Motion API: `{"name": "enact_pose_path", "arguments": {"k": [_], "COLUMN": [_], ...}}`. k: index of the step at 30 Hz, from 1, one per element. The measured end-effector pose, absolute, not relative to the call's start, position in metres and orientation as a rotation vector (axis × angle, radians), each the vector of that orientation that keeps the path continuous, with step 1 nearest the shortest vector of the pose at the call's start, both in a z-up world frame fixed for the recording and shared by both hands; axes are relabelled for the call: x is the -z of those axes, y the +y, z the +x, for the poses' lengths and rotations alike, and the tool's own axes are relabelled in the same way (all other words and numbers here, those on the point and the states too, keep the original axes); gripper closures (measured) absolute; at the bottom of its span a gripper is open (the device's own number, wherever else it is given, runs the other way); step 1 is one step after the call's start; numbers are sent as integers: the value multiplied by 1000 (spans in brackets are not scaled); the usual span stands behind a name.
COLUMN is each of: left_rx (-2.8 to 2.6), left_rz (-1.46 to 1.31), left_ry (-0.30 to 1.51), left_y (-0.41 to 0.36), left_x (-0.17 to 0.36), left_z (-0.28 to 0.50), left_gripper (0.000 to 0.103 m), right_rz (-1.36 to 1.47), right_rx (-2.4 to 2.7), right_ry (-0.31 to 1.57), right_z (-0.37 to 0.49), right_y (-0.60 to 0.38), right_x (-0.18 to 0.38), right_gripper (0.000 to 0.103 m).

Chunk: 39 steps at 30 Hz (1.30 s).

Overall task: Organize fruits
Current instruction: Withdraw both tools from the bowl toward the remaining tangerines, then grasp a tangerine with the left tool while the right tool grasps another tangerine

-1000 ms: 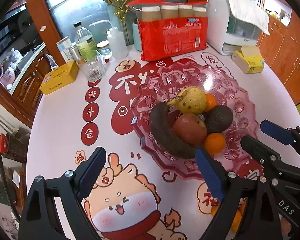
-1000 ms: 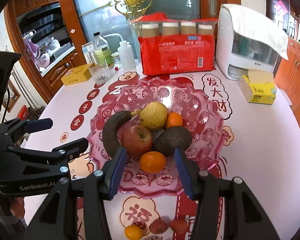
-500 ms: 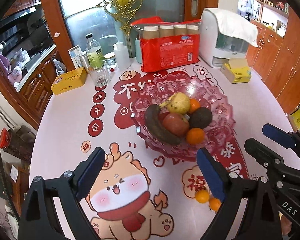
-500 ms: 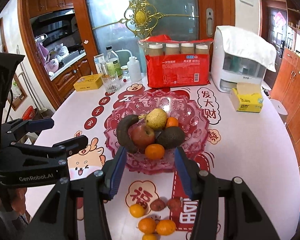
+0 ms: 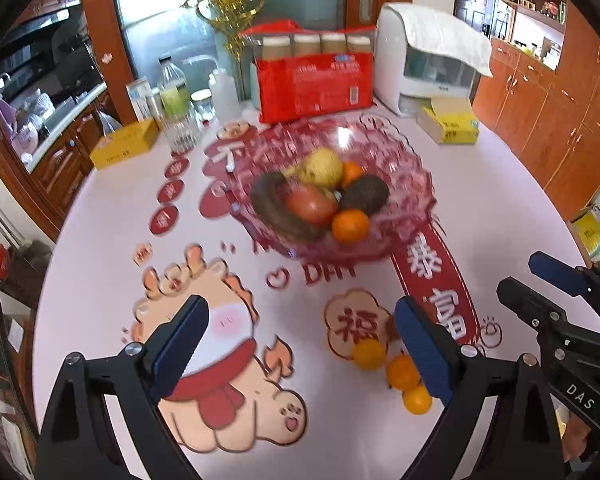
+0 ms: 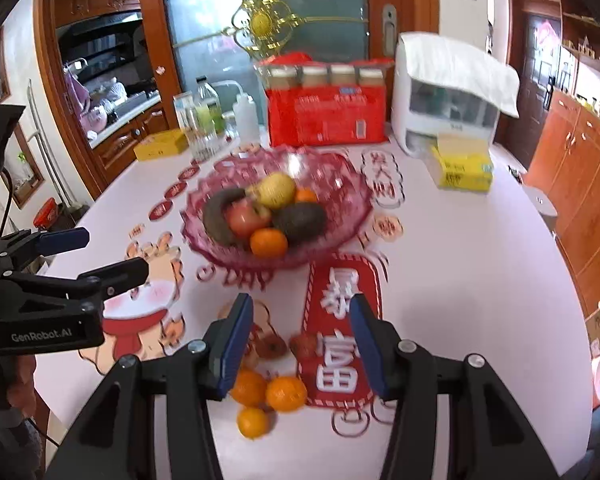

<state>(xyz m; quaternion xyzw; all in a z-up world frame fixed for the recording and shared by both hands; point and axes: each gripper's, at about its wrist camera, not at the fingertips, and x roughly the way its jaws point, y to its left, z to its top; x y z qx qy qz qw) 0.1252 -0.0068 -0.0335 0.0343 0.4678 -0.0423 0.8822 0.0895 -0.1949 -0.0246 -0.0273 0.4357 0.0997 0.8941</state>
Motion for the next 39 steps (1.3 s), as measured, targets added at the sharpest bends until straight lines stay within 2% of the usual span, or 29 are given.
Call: {"name": "enact_pose_path", "arguments": {"k": [7, 14, 22, 31, 34, 39], "left_rx": [166, 256, 259, 243, 245, 264], "left_rz": [97, 226, 250, 216, 211, 196], "left_ry": [1035, 1029, 1047, 1066, 1073, 1093], "left_y": [-28, -52, -54, -46, -48, -54], "left_x": [85, 113, 124, 127, 128, 131], "left_z": [106, 91, 93, 97, 99, 102], "left_gripper": [9, 11, 21, 21, 21, 21], "right_rz": [-37, 5, 33, 112, 133, 73], "right_rx": [-223, -258, -319, -404, -404, -370], "right_ry": [986, 1069, 1122, 1190, 1197, 1178], "right_z": [75, 65, 76, 89, 92, 86], "right_y": [-210, -217, -208, -206, -210, -211], "right_x": [69, 106, 128, 147, 148, 144], "right_gripper": [52, 53, 56, 58, 64, 65]}}
